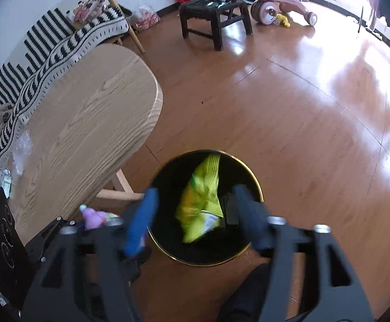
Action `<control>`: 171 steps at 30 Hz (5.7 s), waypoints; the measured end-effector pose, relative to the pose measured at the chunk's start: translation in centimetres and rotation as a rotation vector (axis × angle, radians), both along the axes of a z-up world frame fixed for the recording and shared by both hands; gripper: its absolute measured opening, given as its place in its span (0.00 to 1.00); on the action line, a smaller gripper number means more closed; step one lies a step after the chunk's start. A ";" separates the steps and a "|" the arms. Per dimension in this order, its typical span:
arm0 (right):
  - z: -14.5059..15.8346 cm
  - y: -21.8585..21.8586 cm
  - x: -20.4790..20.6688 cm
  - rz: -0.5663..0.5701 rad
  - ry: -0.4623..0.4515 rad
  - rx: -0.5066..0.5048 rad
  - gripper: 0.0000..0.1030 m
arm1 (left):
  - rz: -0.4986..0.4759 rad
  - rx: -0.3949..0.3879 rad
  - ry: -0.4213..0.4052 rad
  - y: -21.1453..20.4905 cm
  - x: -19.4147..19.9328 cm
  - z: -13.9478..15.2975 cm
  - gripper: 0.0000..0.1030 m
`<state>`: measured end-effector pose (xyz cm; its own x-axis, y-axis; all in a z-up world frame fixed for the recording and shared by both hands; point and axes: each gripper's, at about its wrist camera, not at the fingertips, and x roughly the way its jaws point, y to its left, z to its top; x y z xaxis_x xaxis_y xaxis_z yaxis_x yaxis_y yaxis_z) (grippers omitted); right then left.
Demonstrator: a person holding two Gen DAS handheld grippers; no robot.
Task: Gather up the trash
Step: 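Carry the toy and snack bag to the bin and release both, then return both tools to the table toward the remaining trash, then grasp the blue wrapper with the left gripper while the right grasps the clear plastic bag, then lower both items into the bin and open both grippers, then move both tools back over the table to the trash pile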
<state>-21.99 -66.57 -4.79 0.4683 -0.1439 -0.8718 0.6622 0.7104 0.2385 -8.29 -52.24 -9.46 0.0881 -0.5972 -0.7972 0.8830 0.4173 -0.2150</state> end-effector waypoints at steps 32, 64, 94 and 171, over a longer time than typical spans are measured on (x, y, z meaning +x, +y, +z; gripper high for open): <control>7.8 28.3 20.2 0.475 -0.289 -0.113 0.82 | 0.769 0.001 -0.171 39.8 15.4 10.3 0.93; -0.7 33.7 37.1 0.572 -0.057 -0.258 0.24 | 0.764 0.075 -0.093 48.0 24.4 2.4 0.79; 9.3 21.9 15.1 0.401 -0.196 -0.263 0.20 | 0.582 -0.043 -0.127 29.7 14.0 11.1 0.21; 8.2 23.6 19.2 0.438 -0.244 -0.120 0.76 | 0.652 0.010 -0.220 33.2 15.0 10.4 0.90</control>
<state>-2.82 -43.01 3.38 0.6951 0.0189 -0.7187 0.2315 0.9405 0.2486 6.70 -19.05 0.96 0.5873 -0.3598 -0.7250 0.4733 0.8793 -0.0529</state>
